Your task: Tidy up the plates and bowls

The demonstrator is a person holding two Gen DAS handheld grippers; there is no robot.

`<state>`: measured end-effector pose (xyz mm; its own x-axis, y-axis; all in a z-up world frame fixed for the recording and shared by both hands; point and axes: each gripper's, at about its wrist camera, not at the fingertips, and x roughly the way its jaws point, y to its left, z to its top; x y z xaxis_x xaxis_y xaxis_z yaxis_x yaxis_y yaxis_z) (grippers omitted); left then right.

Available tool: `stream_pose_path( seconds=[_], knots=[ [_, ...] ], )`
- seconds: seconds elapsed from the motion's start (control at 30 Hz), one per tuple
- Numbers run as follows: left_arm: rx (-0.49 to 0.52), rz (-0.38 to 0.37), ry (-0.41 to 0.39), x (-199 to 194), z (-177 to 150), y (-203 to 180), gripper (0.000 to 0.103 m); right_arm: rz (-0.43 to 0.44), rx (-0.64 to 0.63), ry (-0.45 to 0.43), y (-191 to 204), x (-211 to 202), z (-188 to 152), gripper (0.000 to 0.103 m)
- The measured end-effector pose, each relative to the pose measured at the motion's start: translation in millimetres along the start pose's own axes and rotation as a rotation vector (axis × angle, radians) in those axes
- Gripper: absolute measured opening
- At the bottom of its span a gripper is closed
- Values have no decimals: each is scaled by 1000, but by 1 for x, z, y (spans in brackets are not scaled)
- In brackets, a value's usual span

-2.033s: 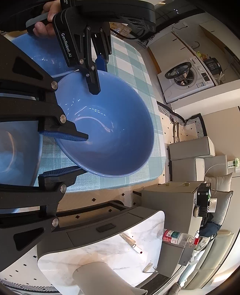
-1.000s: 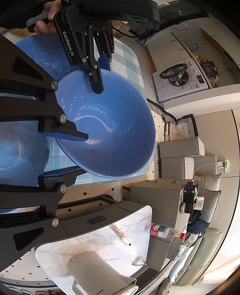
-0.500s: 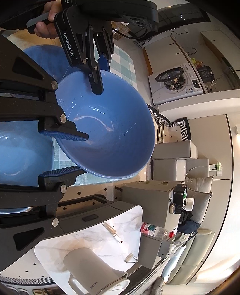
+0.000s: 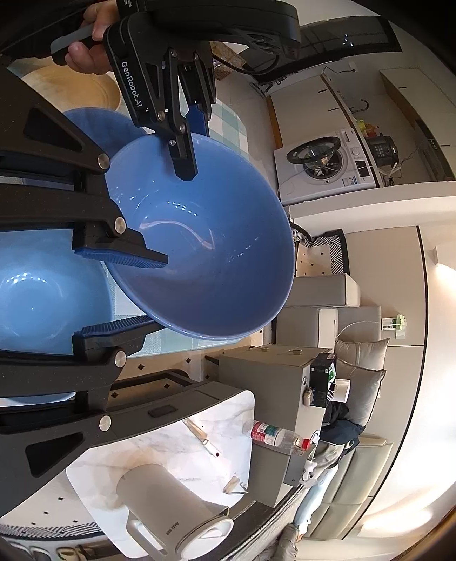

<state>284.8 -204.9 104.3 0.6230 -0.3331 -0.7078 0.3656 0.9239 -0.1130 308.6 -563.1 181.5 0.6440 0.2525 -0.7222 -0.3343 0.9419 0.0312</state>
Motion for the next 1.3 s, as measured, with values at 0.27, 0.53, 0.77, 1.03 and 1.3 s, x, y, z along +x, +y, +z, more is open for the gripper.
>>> stream_pose_path(
  seconds=[0.27,0.53,0.77,1.03,1.3],
  knots=[
    [2,-1,-26,-22,-7,-3,28,-2,-13,-27,10,-24,-5,28],
    [7,4,-52,-46,-16,-7,28,-1,-29,-53,23,-50,-13,28],
    [10,10,-70,-65,-26,-10,28,1,-39,-69,34,-66,-18,28],
    [11,23,-85,-83,-40,-11,28,12,-51,-82,47,-83,-29,29],
    [10,33,-93,-95,-54,-12,28,22,-61,-88,58,-93,-40,29]
  ],
)
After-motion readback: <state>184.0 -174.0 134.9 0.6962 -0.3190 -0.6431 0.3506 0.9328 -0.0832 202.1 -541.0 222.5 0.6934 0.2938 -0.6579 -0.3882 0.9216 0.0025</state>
